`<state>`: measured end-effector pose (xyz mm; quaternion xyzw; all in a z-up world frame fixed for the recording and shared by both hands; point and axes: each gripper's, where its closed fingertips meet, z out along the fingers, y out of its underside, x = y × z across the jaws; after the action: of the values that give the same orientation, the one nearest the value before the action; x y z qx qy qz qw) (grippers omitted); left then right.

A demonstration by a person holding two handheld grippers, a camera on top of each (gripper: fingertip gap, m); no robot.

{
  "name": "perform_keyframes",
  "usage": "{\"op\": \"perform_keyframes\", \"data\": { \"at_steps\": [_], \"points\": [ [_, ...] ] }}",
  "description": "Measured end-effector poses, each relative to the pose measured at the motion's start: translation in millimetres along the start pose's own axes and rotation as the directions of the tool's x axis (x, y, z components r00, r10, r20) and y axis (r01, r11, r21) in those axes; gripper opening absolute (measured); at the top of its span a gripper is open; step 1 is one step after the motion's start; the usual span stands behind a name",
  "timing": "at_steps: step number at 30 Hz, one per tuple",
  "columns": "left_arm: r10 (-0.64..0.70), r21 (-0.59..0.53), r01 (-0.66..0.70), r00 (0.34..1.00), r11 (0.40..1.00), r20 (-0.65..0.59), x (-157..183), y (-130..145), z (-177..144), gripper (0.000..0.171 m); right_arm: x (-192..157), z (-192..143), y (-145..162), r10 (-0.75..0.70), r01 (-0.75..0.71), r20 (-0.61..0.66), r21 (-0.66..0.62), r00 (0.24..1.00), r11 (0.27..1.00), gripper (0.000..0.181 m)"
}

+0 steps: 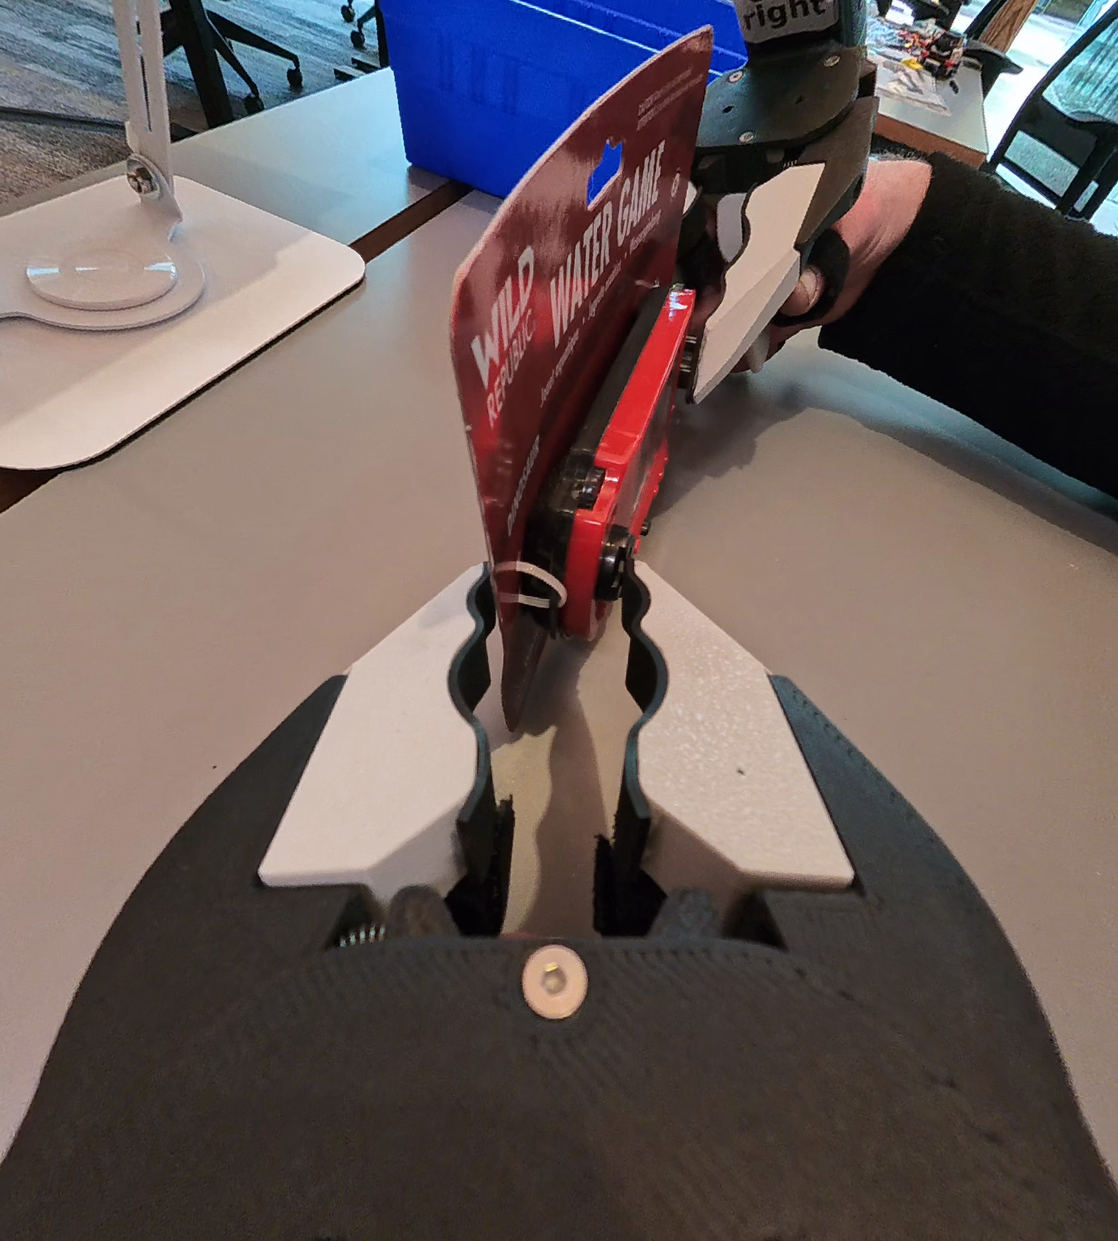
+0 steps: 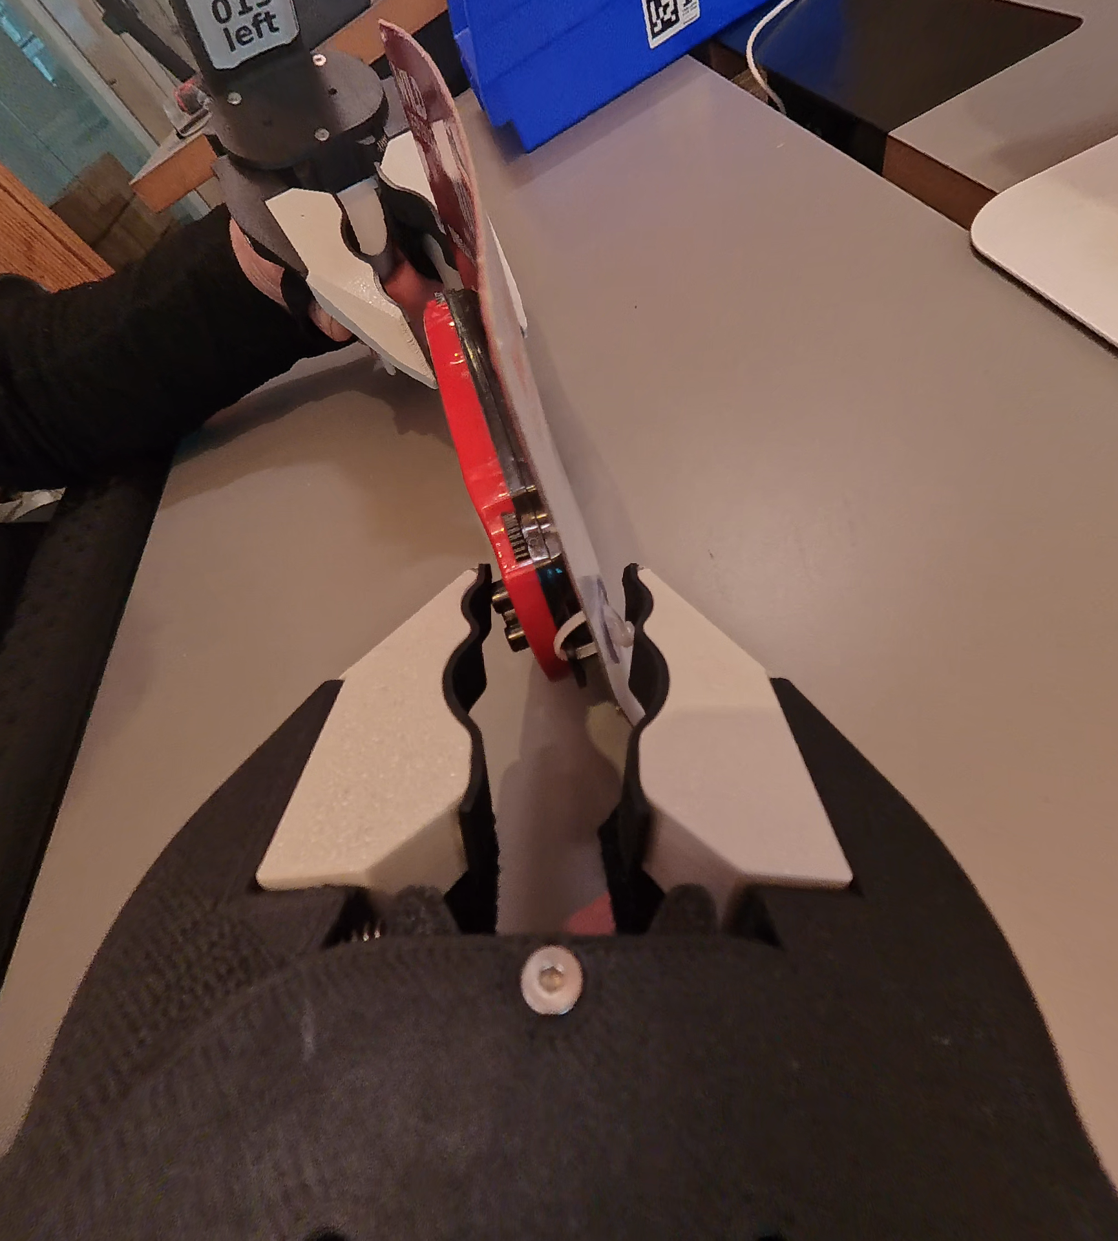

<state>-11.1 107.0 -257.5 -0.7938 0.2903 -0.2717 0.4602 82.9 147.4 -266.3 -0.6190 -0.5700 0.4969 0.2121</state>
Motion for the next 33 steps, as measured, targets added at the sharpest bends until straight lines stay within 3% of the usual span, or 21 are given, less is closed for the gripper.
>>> {"op": "perform_keyframes", "data": {
  "at_steps": [21, 33],
  "points": [
    [-0.057, 0.023, 0.057, 0.998, 0.998, -0.018, -3.7, -0.2, -0.3, 0.034, 1.7, 0.9, 6.8, -0.039, 0.039, -0.009, -0.041, 0.999, 0.998, 0.029],
    [-0.055, 0.020, 0.055, 0.998, 0.998, -0.024, -2.1, -0.7, 0.9, 0.034, 1.6, -0.9, 5.3, -0.009, 0.008, -0.008, -0.027, 1.000, 1.000, 0.039]
  ]
}}
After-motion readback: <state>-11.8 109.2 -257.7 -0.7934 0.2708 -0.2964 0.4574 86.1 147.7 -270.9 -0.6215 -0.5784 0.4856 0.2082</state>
